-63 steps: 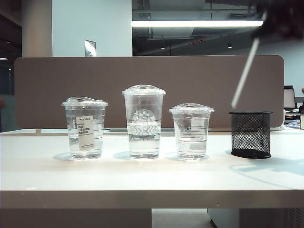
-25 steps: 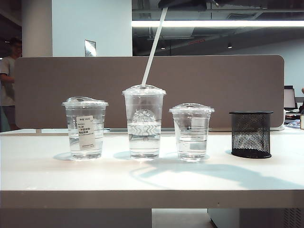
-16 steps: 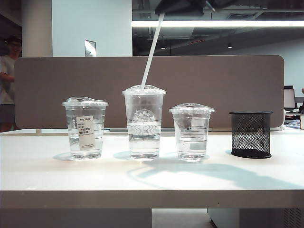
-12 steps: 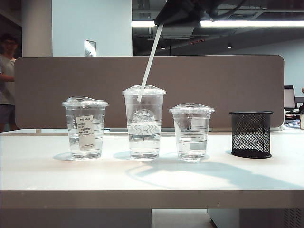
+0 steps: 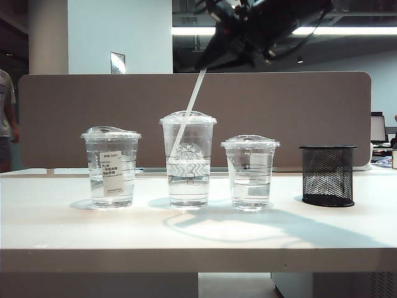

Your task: Pick up the straw and insert it into the large coffee cup.

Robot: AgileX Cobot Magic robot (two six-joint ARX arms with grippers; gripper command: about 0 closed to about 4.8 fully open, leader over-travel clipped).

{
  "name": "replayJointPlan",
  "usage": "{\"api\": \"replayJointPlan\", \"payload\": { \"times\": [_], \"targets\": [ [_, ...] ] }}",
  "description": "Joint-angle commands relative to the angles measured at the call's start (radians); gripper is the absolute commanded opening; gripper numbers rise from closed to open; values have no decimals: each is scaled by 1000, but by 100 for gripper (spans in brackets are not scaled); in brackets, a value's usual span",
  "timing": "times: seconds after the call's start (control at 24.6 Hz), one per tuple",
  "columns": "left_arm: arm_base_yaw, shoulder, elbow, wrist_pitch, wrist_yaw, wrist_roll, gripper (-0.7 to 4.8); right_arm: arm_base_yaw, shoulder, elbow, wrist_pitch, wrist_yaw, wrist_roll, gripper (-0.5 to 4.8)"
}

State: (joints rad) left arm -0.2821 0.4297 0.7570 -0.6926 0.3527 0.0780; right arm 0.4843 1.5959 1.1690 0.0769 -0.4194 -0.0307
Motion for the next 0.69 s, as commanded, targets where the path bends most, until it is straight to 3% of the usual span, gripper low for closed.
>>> {"api": "replayJointPlan", "payload": {
  "times": [0.04, 0.08, 0.2, 0.41, 0.45, 0.49, 0.53, 0.57, 0.61, 0.69],
  "targets": [
    [-1, 0, 3, 17, 3, 1, -5, 3, 29, 5, 51, -10, 0, 184],
    [-1, 0, 3, 21, 3, 1, -4, 3, 39, 5, 68, -8, 0, 268],
    [-1, 0, 3, 29, 3, 0, -4, 3, 43, 5, 102, -5, 0, 350],
    [-1, -1, 3, 29, 3, 0, -4, 3, -19, 5, 114, -2, 0, 360],
    [-1, -1, 3, 29, 3, 0, -4, 3, -51, 5, 112, -2, 0, 348],
    [-1, -1, 3, 29, 3, 0, -4, 3, -74, 5, 109, -1, 0, 300],
    [-1, -2, 3, 29, 3, 0, -4, 3, -115, 5, 102, 2, 0, 211],
    [-1, -1, 3, 29, 3, 0, -5, 2, -142, 5, 99, 10, 0, 160],
    [-1, -1, 3, 29, 3, 0, -4, 2, -189, 5, 82, 21, 0, 24],
    [-1, -1, 3, 29, 2, -4, -5, 2, -265, 4, 49, 23, -21, -3]
  ]
}}
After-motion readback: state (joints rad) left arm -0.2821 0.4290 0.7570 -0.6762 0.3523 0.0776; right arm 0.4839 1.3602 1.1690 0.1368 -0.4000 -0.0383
